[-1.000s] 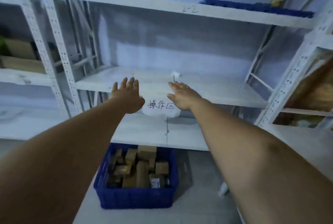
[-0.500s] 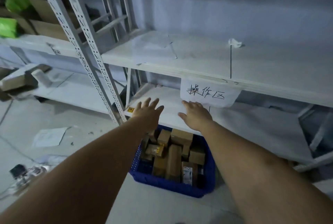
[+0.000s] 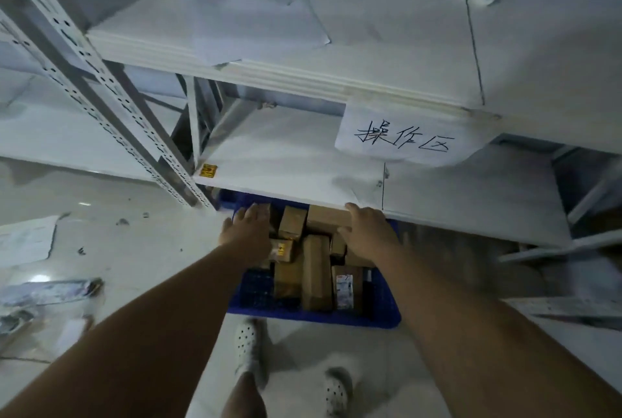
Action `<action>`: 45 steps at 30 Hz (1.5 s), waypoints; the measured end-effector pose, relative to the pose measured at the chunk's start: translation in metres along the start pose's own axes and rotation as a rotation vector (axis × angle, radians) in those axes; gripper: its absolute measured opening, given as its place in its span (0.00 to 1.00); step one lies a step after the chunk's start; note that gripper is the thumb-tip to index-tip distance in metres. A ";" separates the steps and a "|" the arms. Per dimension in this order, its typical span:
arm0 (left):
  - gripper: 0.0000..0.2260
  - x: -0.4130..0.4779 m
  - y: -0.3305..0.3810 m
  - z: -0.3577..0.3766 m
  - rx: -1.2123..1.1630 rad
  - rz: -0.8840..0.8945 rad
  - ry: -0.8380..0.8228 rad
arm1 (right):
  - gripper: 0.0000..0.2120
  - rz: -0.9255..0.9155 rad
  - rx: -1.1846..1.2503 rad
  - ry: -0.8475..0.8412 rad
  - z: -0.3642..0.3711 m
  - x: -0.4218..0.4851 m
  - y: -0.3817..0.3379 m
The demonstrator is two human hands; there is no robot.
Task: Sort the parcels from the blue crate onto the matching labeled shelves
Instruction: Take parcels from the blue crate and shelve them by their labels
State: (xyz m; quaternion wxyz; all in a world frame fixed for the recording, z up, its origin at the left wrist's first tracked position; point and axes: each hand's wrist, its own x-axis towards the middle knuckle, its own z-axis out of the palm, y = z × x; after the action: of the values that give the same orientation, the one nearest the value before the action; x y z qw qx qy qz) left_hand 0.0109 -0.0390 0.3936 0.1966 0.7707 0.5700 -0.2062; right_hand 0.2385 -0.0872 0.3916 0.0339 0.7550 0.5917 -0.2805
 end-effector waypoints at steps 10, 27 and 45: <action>0.25 0.088 -0.026 0.118 -0.295 0.008 -0.185 | 0.29 0.391 0.280 -0.187 0.148 0.052 0.033; 0.26 0.223 -0.040 0.367 -0.629 -0.387 -0.376 | 0.39 0.419 0.321 -0.433 0.395 0.126 0.113; 0.31 0.349 -0.088 0.411 -0.655 -0.528 0.149 | 0.39 -0.272 -0.050 -0.297 0.455 0.299 0.038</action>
State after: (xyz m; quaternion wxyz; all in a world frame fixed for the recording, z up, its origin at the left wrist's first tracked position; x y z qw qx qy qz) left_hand -0.0194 0.0425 -0.1458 0.3297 0.5078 0.7959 -0.0013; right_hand 0.1416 -0.0114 -0.1407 0.1013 0.6174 0.6835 -0.3760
